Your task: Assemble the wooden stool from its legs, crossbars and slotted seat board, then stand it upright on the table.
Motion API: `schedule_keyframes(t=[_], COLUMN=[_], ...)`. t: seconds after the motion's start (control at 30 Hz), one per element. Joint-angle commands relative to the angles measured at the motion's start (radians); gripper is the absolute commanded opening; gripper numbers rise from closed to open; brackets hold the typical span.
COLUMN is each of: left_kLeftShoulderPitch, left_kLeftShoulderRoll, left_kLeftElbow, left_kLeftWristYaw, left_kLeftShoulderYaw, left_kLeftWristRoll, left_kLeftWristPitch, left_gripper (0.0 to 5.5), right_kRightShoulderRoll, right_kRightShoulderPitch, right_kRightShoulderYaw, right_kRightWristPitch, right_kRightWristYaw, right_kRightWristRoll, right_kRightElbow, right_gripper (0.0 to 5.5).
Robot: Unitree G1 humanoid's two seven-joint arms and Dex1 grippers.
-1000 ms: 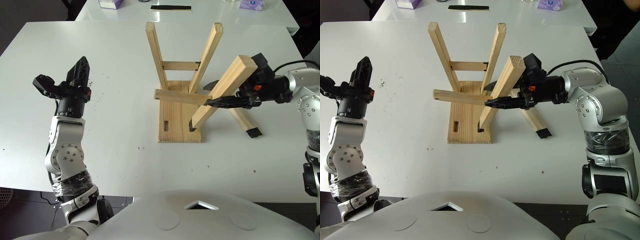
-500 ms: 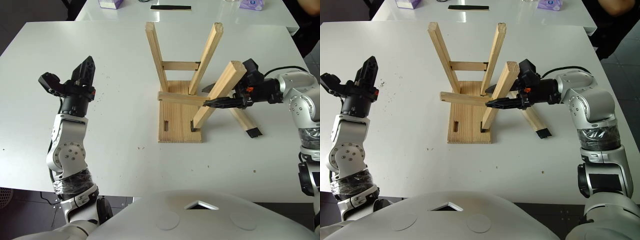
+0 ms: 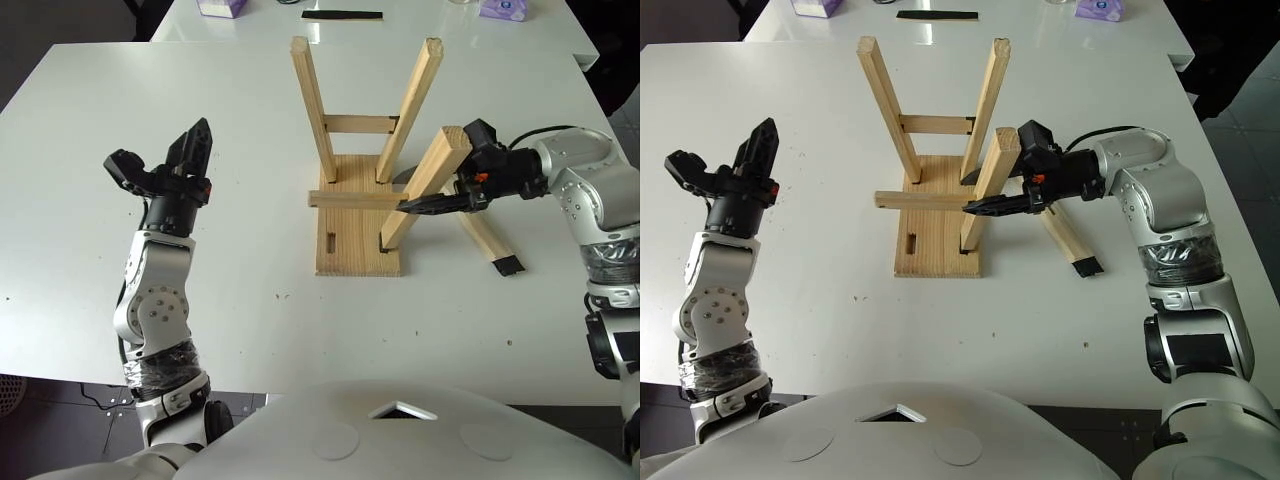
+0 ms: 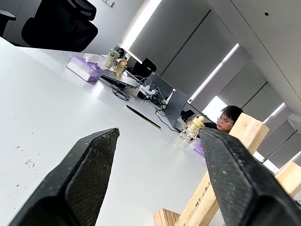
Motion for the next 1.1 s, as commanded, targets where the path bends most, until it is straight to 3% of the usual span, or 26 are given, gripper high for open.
schedule_keyframes(t=[0.03,0.2,0.73,1.1], left_kLeftShoulderPitch=[0.008,0.023,0.032,0.056], left_kLeftShoulderRoll=[-0.019,-0.046,-0.061,-0.111], left_kLeftElbow=[-0.016,-0.009,0.032,0.039], left_kLeftWristYaw=[-0.001,-0.01,-0.023,-0.022], left_kLeftShoulderYaw=[-0.031,-0.076,-0.101,-0.127], left_kLeftWristRoll=[0.026,0.07,0.119,0.152], left_kLeftWristPitch=[-0.014,-0.038,-0.056,-0.092], left_gripper=[3.16,3.16,3.16,3.16], right_kRightShoulderRoll=[-0.02,-0.026,-0.063,-0.065], right_kRightShoulderPitch=[0.04,0.091,0.246,0.213], right_kRightShoulderYaw=[0.061,0.131,0.197,0.223], right_kRightWristPitch=[-0.004,-0.062,0.042,0.076], right_kRightWristYaw=[-0.019,-0.055,-0.262,-0.309], right_kRightWristRoll=[-0.085,-0.164,-0.144,-0.142], right_kRightElbow=[0.003,0.019,-0.145,-0.13], right_gripper=[2.01,2.01,2.01,2.01])
